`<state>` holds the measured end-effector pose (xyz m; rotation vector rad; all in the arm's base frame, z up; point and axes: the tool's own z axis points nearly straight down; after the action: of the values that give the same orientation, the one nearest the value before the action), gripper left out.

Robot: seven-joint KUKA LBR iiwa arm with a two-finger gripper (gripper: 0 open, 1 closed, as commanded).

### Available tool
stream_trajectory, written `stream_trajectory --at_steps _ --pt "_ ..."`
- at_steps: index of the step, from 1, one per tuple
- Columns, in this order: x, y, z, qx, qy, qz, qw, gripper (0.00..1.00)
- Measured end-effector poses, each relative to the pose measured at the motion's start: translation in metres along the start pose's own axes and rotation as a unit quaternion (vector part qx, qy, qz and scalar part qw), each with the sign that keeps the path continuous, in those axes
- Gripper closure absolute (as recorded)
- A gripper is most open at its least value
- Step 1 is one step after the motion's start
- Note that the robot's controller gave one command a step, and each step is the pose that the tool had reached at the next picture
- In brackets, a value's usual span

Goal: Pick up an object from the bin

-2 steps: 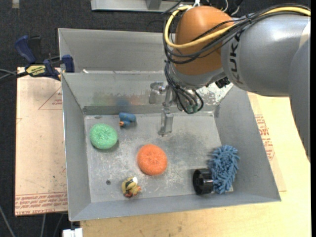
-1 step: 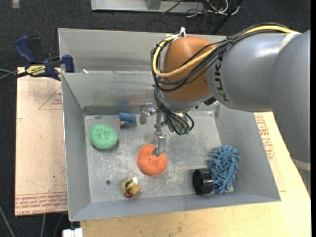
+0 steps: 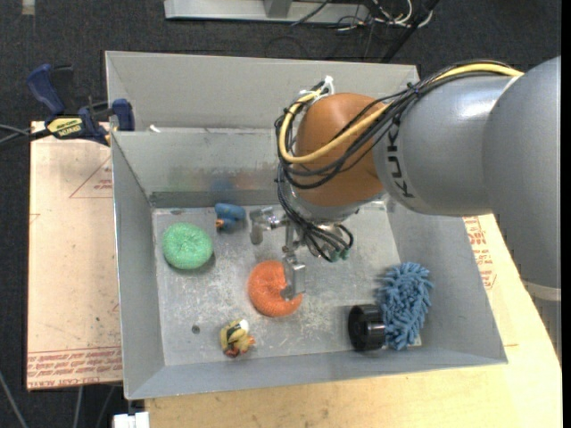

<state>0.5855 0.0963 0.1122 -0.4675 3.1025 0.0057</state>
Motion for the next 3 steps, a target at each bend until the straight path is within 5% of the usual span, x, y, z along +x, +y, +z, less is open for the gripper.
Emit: stream_trajectory --at_steps 1,2,3 --pt "0.012 -0.004 0.025 0.002 -0.0019 -0.022 0.9998 0.0" --pt "0.036 -0.003 0.039 0.0 0.0009 -0.128 0.9917 1.0" --pt "0.036 -0.003 0.039 -0.001 0.0008 -0.128 0.9917 1.0"
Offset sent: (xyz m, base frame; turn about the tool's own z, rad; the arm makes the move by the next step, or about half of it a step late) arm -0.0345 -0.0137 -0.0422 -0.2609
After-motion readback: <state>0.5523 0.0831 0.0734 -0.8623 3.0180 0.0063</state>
